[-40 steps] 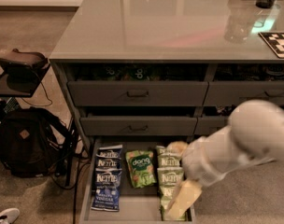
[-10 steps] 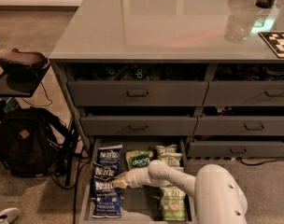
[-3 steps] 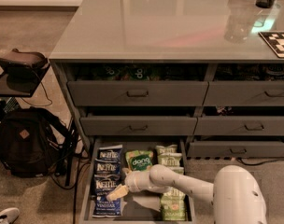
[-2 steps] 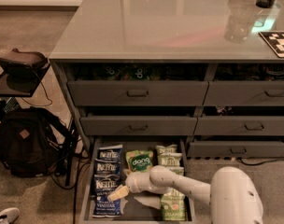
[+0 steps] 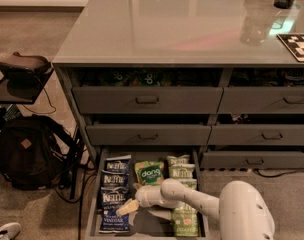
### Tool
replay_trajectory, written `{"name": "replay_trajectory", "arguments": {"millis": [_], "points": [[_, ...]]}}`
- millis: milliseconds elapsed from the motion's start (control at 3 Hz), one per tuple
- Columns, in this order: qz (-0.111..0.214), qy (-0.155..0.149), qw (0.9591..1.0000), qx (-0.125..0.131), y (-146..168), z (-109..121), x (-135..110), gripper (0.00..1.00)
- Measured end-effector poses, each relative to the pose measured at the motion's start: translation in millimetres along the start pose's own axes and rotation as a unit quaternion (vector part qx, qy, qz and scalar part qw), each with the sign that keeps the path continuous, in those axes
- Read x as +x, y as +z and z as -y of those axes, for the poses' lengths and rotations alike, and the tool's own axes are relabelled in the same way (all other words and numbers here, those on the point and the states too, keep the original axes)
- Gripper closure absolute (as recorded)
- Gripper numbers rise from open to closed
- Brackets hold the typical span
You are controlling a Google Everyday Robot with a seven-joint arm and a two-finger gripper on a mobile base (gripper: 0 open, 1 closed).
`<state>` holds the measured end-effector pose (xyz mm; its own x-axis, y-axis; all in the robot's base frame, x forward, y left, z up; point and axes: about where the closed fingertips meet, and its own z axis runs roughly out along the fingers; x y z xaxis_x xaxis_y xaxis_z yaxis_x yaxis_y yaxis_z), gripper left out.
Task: Pick blue chip bag from bottom drawer and place on counter
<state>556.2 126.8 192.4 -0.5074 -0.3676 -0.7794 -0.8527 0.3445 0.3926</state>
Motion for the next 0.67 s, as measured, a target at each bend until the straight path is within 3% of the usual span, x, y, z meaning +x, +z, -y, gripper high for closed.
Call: {"name": "replay_trajectory", "arguments": {"millis": [333,667], "points": [[-0.003,0.005,0.9999,-0.010,8,1,6,0.00],[-0.010,0.006,0.9996,-0.026,18,-2,10,0.18]]}}
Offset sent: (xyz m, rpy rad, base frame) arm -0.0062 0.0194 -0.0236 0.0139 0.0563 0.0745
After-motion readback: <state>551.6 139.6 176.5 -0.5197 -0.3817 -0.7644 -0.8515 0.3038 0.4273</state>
